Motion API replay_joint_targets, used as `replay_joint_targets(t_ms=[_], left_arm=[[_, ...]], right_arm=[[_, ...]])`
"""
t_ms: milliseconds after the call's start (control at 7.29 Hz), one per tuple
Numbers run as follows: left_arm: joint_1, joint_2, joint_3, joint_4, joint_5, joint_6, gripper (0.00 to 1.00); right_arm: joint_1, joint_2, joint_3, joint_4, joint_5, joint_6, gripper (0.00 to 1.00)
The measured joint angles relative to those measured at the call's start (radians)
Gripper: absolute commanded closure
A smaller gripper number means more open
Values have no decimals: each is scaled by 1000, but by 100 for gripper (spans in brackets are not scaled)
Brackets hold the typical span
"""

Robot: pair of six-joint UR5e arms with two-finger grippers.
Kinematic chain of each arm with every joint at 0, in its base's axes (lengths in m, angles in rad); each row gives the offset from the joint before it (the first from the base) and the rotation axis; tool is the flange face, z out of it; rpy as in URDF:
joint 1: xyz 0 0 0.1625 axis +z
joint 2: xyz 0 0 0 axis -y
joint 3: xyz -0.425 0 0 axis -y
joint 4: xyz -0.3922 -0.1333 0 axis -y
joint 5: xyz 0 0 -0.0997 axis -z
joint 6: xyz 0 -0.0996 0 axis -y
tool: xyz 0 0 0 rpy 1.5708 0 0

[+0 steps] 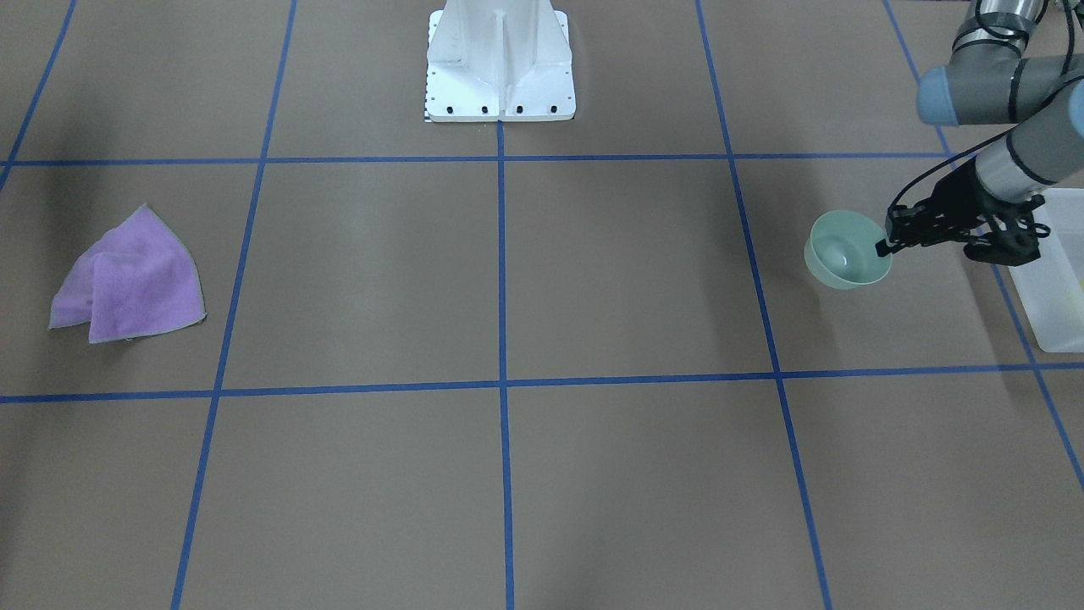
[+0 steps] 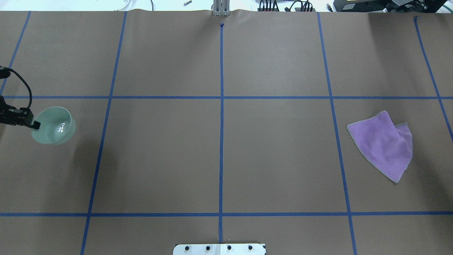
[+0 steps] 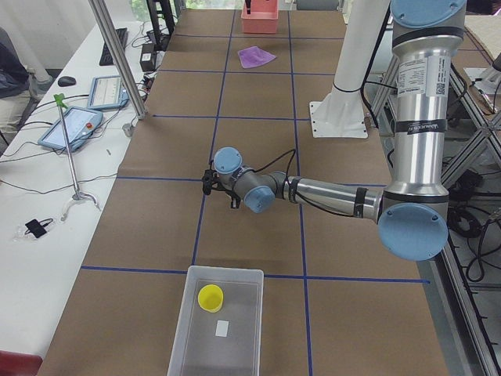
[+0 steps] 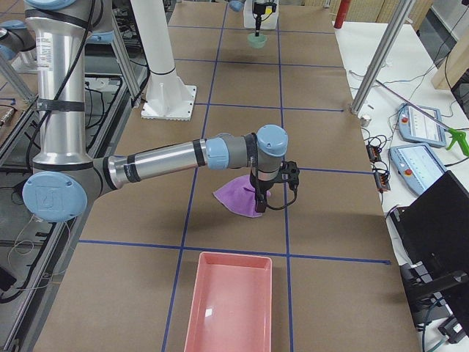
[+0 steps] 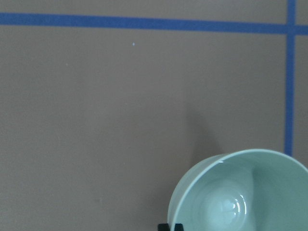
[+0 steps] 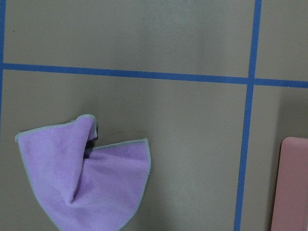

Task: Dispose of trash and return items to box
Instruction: 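Place the pale green cup into the clear bin with the left gripper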

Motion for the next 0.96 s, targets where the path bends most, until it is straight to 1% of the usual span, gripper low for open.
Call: replay_joint_targets(t_ms=[137, 275, 412, 549, 686, 824, 961], left_arm=[[-91, -1, 24, 49, -52, 135, 100], [-192, -4, 50, 158, -78, 331, 100], [-294, -16, 78, 304, -85, 557, 100], [-391, -45, 129, 439, -83, 781, 100], [-476, -80, 211, 520, -68, 967, 100], [-547, -129, 333, 547, -34, 1123, 100], [-605, -198, 483, 548, 0, 1252, 100]], right_arm=[[0, 0, 1, 0, 0, 0, 0], [0, 0, 1, 0, 0, 0, 0], [0, 0, 2, 0, 0, 0, 0], [0, 0, 4, 0, 1, 0, 0], [0, 0, 4, 1, 1, 0, 0], [0, 0, 4, 1, 1, 0, 0], [0, 0, 4, 1, 1, 0, 0]])
